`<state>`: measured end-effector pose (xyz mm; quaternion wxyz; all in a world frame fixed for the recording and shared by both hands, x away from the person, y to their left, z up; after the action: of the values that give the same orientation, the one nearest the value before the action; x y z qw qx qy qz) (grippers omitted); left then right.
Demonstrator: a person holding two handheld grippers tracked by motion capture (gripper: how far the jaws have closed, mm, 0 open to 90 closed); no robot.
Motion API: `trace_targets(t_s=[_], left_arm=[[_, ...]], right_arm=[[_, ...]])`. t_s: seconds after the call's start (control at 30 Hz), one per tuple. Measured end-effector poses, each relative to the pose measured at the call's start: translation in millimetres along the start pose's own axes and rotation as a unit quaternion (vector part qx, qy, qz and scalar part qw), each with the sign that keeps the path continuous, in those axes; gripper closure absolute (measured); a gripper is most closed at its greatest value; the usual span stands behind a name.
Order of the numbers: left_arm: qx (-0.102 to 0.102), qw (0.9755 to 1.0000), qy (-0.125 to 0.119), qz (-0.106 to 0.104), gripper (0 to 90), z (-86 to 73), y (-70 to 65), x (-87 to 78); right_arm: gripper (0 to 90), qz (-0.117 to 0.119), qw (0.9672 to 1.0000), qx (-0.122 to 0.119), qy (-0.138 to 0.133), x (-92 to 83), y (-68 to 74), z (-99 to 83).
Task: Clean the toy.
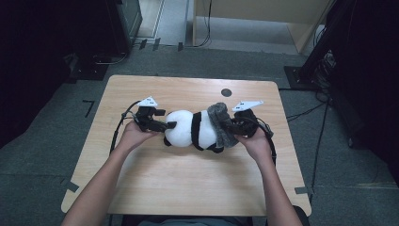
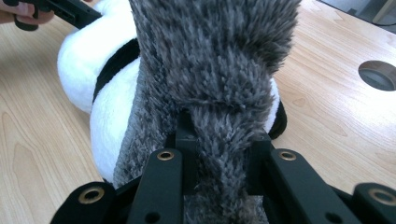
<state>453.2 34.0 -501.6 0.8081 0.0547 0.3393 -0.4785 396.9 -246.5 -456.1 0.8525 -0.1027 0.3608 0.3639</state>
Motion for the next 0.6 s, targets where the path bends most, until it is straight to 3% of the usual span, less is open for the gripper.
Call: trace_targets(t_s=[0.13,0.27,0.4,0.6], left_arm=[[0.039,0.999,-0.011,-0.021,12.9,-2.7,-5.8,2.1],[0.052,0.9975,0.0,-0.047,13.2,-6.2,-12.7,3.0],[0.082,0.9945,0.001,-0.065,12.9,-9.4,-19.4,5.4],[0.081,0.9926,0.005,-0.091,12.9,-12.3,-22.8,9.5]], right_arm=[[74.7,-0.003,0.9999,-0.01,-0.005,2.8,-1.5,0.3],[74.4,-0.014,0.9995,-0.022,-0.018,5.4,-5.0,1.8],[74.5,-0.024,0.9988,-0.026,-0.033,9.3,-6.7,4.0],[74.8,-0.044,0.9976,-0.025,-0.047,13.9,-8.1,6.7]])
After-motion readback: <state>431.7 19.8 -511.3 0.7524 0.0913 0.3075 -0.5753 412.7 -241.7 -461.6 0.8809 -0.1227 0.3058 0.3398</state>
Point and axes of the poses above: each handheld gripper's, and its own axes: x roughly forward along the jaws, z roughly out of its top, y roughly to its left, the point moved 6 cm from there along x, roughly forward along the jaws, and after that the axes turned 3 degrees about y, right-handed, at the moved point
